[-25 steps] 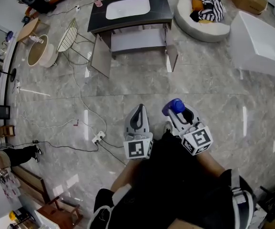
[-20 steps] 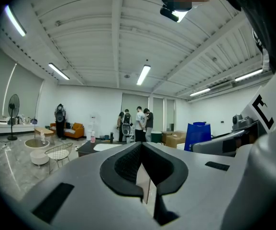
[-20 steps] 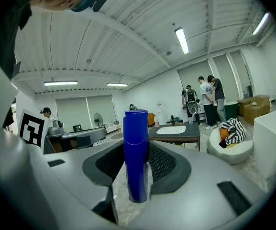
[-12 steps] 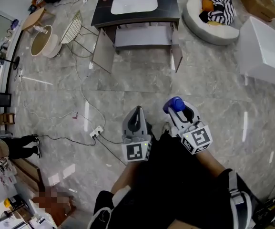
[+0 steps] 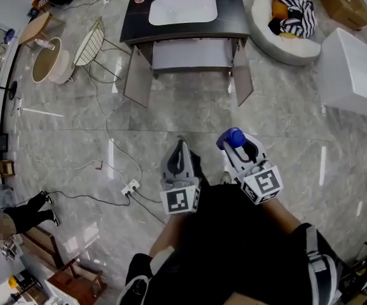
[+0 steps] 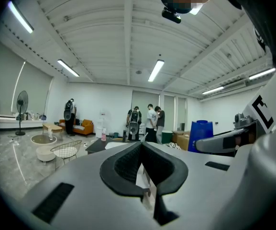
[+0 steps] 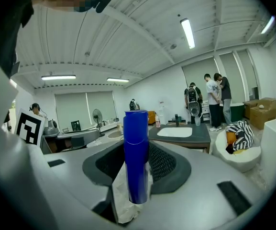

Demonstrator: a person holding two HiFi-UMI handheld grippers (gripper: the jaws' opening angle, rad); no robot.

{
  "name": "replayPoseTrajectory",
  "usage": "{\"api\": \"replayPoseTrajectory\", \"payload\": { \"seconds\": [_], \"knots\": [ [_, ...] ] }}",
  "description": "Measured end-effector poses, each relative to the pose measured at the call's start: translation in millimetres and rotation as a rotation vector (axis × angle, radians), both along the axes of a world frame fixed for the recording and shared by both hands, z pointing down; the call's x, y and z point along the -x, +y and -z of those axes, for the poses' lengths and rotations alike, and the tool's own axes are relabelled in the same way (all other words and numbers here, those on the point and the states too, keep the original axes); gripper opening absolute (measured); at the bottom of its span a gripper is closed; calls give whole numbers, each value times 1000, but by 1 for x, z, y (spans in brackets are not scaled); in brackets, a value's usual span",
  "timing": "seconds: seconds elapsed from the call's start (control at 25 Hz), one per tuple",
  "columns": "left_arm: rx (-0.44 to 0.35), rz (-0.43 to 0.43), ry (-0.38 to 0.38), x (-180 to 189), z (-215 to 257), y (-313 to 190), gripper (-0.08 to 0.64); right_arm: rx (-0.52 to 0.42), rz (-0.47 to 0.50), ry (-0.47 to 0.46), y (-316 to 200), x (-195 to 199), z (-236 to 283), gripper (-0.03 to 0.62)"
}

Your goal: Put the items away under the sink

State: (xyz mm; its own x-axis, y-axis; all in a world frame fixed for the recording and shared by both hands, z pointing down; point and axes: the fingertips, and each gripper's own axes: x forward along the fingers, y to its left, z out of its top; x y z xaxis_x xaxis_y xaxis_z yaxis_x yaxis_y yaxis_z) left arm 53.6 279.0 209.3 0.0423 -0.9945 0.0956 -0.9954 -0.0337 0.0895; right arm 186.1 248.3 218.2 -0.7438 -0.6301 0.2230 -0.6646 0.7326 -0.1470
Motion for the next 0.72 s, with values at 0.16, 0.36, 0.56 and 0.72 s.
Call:
{"api": "replayPoseTrajectory", "payload": {
  "seconds": [0.16, 0.36, 0.56, 0.72],
  "knots": [
    [-2, -7, -8, 64, 4, -55, 15, -5, -25, -12, -52, 57, 9, 149],
    [-17, -43, 31, 134, 17, -121, 15, -28, -57, -20, -119, 128, 22, 149],
    [2, -63, 28, 178, 6, -161, 15, -59, -63, -8, -165, 177, 27, 149],
    [24, -66, 64, 186, -4, -180, 15, -60, -61, 1, -190, 196, 23, 149]
  ]
}}
